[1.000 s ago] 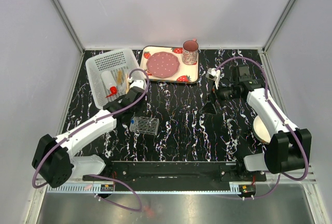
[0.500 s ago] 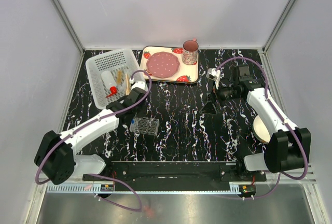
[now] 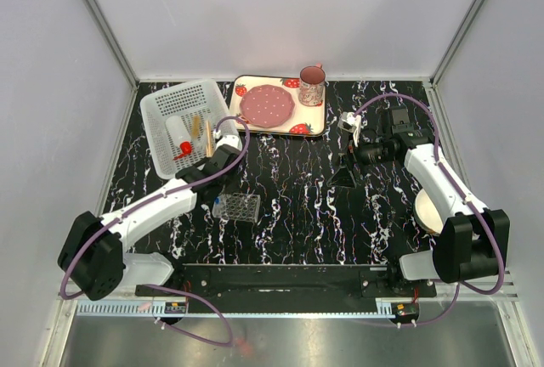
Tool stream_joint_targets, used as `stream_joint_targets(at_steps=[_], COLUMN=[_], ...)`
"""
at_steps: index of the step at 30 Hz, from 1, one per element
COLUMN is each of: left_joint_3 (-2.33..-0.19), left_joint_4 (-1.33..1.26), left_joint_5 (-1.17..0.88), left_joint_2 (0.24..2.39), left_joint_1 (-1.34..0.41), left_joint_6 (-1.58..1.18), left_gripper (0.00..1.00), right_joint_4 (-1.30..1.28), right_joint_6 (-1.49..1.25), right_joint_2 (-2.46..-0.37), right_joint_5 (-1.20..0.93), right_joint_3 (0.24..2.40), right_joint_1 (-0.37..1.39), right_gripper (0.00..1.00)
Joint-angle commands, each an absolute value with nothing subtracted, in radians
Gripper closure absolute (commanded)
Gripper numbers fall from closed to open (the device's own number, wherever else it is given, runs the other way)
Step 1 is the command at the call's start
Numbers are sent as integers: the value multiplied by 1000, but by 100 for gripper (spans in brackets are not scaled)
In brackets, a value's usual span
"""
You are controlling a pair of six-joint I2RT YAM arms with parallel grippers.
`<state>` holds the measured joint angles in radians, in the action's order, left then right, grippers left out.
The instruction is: Organize the chemistry lab equipment
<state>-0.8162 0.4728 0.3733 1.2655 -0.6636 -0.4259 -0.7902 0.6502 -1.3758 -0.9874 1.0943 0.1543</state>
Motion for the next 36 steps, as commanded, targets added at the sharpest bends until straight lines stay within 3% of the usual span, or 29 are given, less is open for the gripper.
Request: stream_joint_targets(at_steps=[1, 18, 25, 29, 31, 36], left_joint_3=[-808, -883, -881, -884, -893, -983], left_joint_4=[437, 528, 574, 606, 630, 704], left_joint_5=[408, 407, 388, 356, 325, 236], left_joint_2=[1275, 1135, 964, 850, 813, 707], left_joint_1=[-666, -666, -649, -603, -578, -537], left_joint_6=[-426, -451, -506, -505, -474, -431], left_gripper=[79, 62, 37, 10, 1, 1], right_joint_4=[-798, -802, -787, -784, -787, -787], right_joint_6=[670, 673, 641, 583, 562, 463], right_joint_2=[-1379, -1381, -1339, -1310, -1295, -1258], right_joint_5=[-1012, -1005, -907, -815, -752, -657], right_joint_3=[1101, 1106, 1129, 1179, 1201, 1308], right_joint_1=[147, 147, 135, 129, 121, 97], right_gripper=[2, 2, 2, 2, 2, 0])
